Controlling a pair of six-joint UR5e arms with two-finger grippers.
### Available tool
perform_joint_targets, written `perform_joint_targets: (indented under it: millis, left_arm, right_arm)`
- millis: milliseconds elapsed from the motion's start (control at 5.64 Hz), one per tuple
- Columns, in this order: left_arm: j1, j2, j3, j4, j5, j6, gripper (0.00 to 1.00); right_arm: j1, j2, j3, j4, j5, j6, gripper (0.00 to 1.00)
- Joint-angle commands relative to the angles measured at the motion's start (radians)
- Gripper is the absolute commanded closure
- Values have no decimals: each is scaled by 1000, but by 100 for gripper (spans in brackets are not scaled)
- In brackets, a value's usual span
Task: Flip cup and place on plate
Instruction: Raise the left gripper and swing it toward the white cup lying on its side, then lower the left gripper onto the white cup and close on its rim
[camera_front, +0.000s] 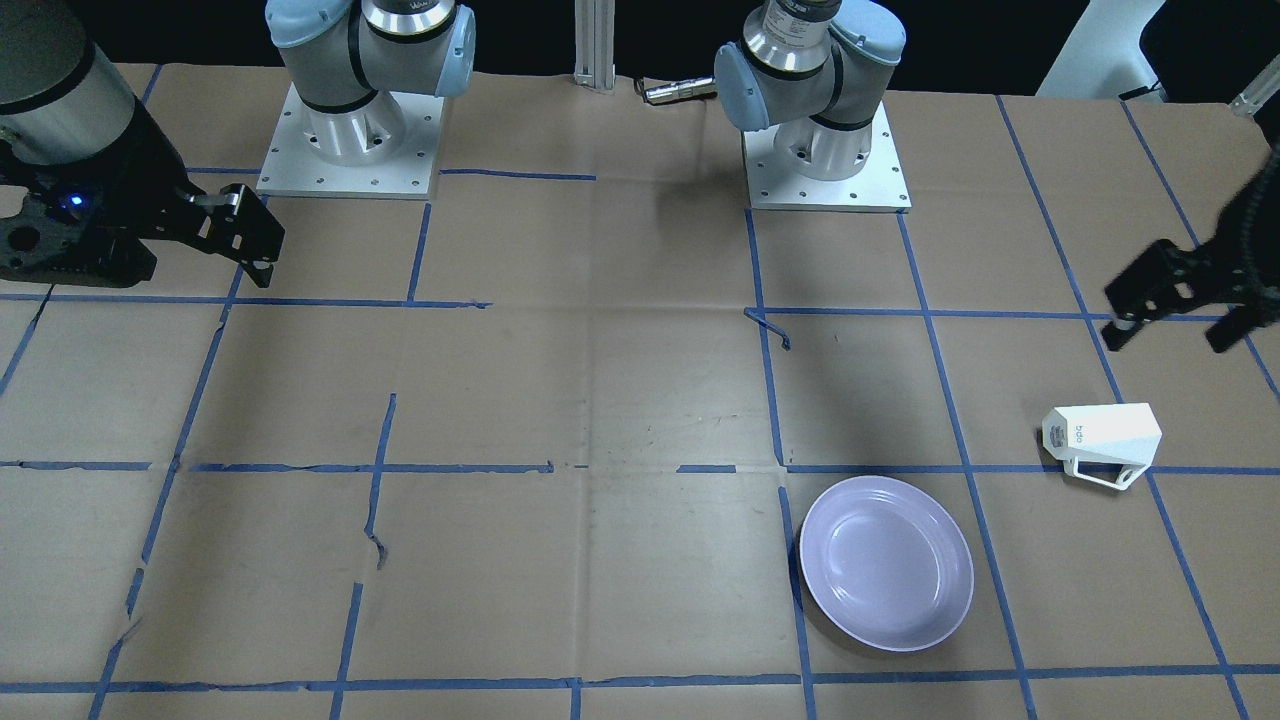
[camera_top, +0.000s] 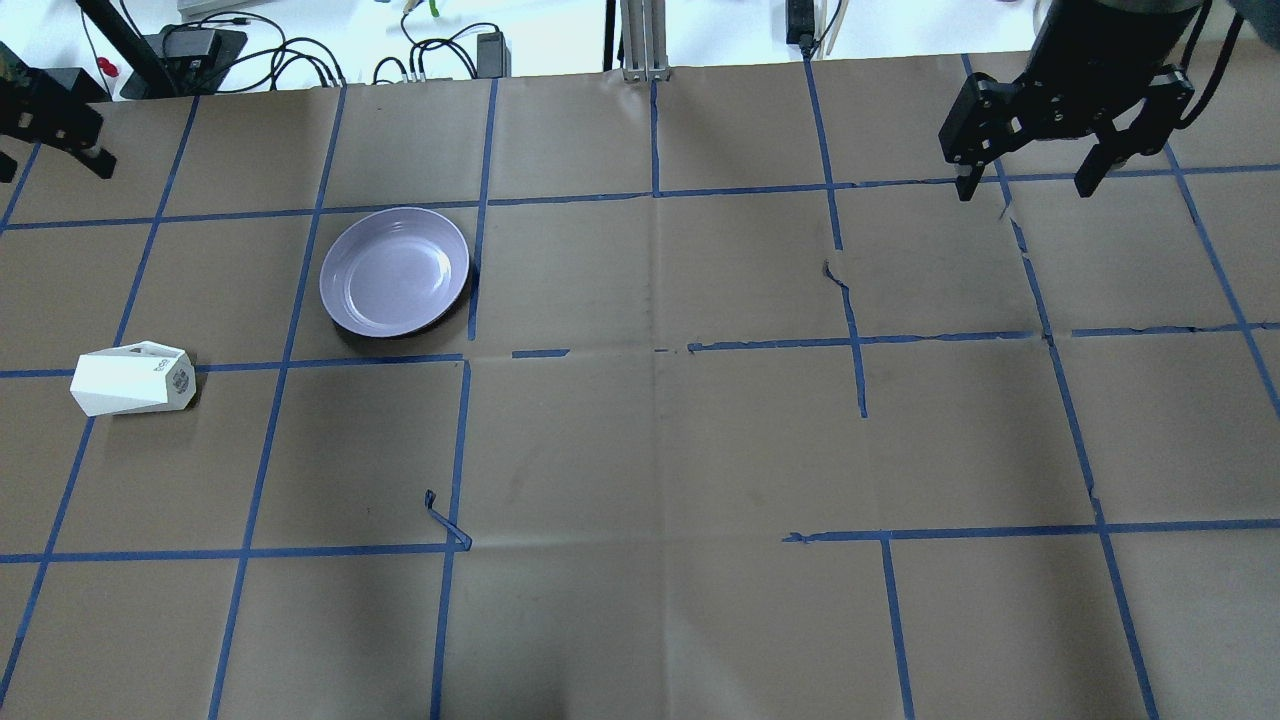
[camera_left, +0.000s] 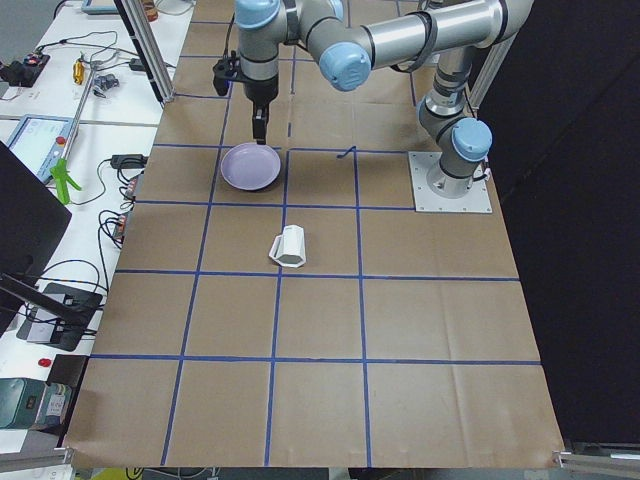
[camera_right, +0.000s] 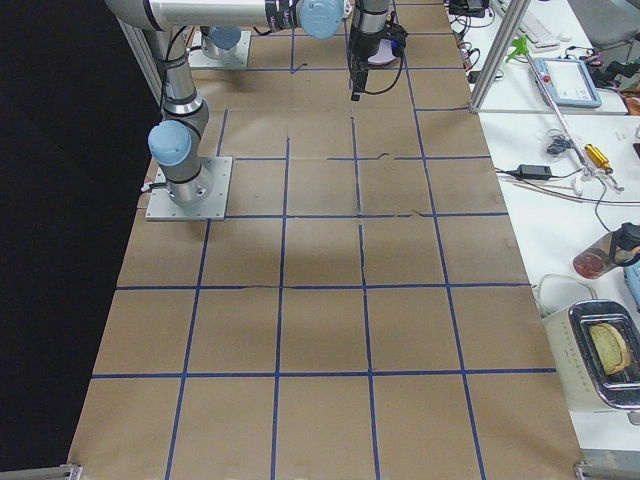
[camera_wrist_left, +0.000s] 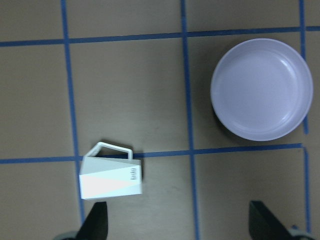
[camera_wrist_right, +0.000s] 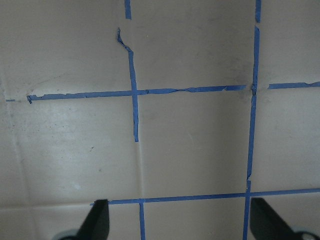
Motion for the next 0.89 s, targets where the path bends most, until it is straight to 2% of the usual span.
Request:
perform_joint_targets:
  millis: [0,177,355,710]
  left_arm:
    - [240,-143,109,2,-7,374,1]
    - [302,-201,143,0,-77,452,1]
    - [355,-255,142,-10,-196,454,1]
    - [465,-422,147,-148,-471,478,1]
  right_arm:
    - [0,0,0,0,0,0,0]
    - [0,0,0,0,0,0,0]
    - [0,0,0,0,0,0,0]
    - [0,0,0,0,0,0,0]
